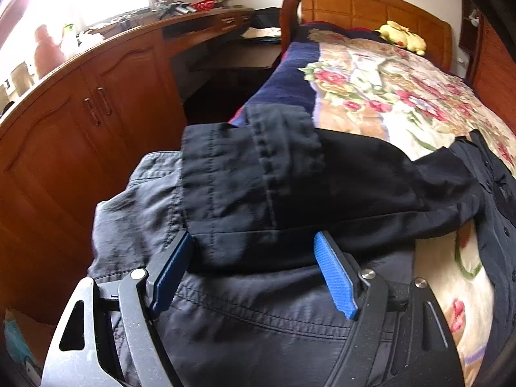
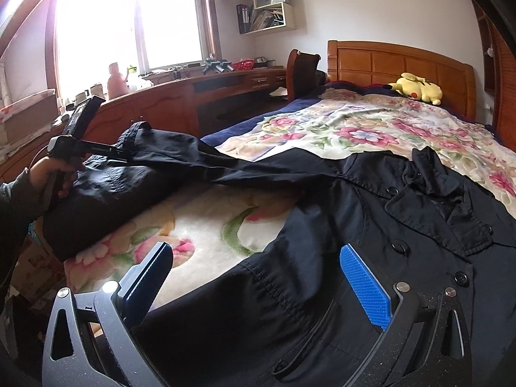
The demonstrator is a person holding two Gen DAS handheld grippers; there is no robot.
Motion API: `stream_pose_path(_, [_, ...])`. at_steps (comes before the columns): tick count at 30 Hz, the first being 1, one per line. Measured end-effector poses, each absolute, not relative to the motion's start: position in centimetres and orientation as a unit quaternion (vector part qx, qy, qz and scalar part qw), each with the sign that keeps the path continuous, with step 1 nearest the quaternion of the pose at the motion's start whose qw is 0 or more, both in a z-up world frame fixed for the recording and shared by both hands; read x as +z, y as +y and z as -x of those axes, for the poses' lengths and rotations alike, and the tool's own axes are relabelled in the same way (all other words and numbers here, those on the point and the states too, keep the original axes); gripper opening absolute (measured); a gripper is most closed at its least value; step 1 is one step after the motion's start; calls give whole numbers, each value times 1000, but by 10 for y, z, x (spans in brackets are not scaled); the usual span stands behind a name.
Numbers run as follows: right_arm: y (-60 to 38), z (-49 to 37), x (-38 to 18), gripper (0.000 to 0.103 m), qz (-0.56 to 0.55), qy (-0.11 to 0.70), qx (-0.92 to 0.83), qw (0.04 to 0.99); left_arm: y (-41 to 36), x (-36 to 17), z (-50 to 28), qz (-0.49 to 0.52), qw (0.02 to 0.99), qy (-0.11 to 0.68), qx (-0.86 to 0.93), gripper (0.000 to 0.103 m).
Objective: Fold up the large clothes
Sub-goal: 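Grasp the coat sleeve cuff with the left gripper, then lift the sleeve and lay it across the coat front with the left gripper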
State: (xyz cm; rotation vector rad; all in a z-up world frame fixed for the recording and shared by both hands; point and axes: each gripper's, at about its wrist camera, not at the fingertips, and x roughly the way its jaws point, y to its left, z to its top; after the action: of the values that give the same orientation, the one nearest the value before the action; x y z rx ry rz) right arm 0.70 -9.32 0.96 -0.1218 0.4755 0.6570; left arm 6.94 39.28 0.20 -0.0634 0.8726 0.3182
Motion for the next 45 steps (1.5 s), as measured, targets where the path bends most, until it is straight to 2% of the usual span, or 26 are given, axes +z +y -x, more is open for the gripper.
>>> stream_pose_path(7, [-93,-7,6,103,51,232,326,915,408,-1,-68,39,891,424,160,80])
stream_pose_path(9, [-93,-6,5,103,49,231,327,915,406,-1,-68,37,893,424,147,72])
stream_pose_path(11, [-95,-6,5,103,46,230,329,915,403,1,-69,34,897,420,136,48])
stream_pose_path(12, [-96,-6,6,103,44,229,330,915,401,2,-69,34,898,419,127,43])
stream_pose_path(14, [-99,-5,6,103,41,228,330,915,395,6,-70,25,902,415,114,26])
stream_pose_path(17, [-105,-6,5,103,36,228,331,915,381,14,-70,1,909,403,110,15])
stream_pose_path(28, [-143,-12,14,103,25,223,304,926,269,86,-73,-56,952,295,54,10])
stream_pose_path(45, [-227,-9,24,103,0,220,196,956,41,138,-96,-96,958,232,-136,9])
